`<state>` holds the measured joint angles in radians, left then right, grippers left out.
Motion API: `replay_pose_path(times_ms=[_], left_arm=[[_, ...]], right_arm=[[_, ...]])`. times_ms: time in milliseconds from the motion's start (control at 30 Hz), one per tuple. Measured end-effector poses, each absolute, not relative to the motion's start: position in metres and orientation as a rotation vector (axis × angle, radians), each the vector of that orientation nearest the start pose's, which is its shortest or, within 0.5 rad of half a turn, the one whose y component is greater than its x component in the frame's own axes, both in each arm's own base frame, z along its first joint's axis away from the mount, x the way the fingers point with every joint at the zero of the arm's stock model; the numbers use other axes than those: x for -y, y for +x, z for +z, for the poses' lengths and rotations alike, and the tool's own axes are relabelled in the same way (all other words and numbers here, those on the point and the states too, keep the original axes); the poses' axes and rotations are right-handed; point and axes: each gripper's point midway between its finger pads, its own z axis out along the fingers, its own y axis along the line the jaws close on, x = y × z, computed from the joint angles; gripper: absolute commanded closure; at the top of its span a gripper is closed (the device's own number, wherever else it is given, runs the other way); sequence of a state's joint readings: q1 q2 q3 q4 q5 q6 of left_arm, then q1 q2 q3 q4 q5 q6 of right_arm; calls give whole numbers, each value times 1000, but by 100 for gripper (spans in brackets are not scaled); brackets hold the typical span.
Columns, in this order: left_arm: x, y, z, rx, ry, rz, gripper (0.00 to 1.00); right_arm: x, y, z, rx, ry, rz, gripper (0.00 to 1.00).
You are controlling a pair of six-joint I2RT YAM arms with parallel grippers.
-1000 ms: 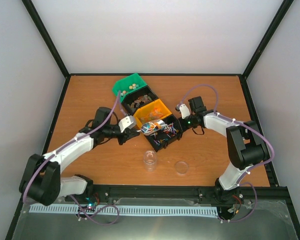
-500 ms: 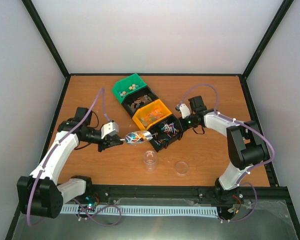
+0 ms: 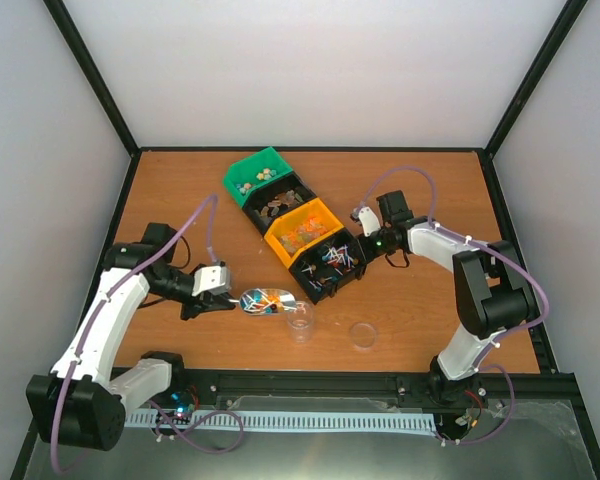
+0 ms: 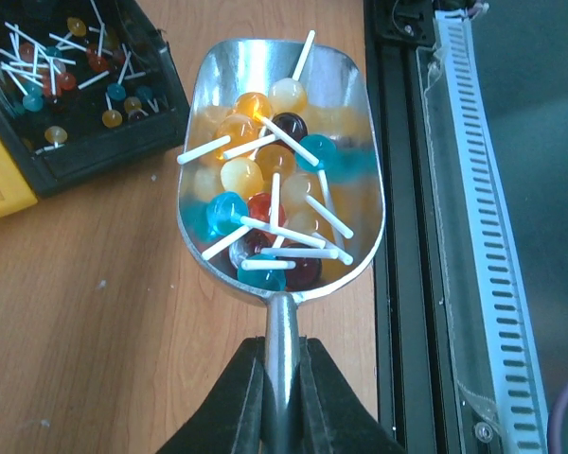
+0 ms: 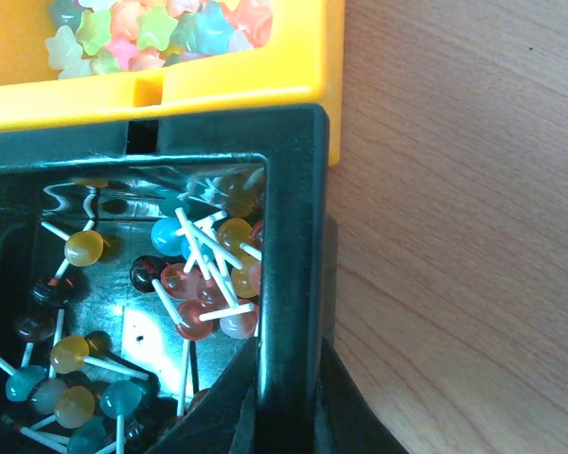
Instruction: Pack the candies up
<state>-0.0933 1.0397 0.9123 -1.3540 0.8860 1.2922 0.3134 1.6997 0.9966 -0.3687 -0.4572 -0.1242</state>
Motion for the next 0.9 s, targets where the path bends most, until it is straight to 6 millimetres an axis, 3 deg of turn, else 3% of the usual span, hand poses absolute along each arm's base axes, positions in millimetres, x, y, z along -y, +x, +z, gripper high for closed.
replay_pose_path(times_ms=[133, 400, 600, 900], left_arm=[[142, 138, 185, -1863, 1613, -856, 99], [138, 145, 189, -1879, 1657, -791, 99], [141, 140, 185, -1883, 1721, -773, 99], [144, 137, 185, -1895, 1765, -751, 99]], right_arm=[[-193, 348, 62, -2513, -720, 672, 96], [-197, 347, 62, -2506, -721, 706, 78], [-206, 351, 71, -2453, -726, 772, 66], [-212, 354, 86, -2398, -725, 807, 35]])
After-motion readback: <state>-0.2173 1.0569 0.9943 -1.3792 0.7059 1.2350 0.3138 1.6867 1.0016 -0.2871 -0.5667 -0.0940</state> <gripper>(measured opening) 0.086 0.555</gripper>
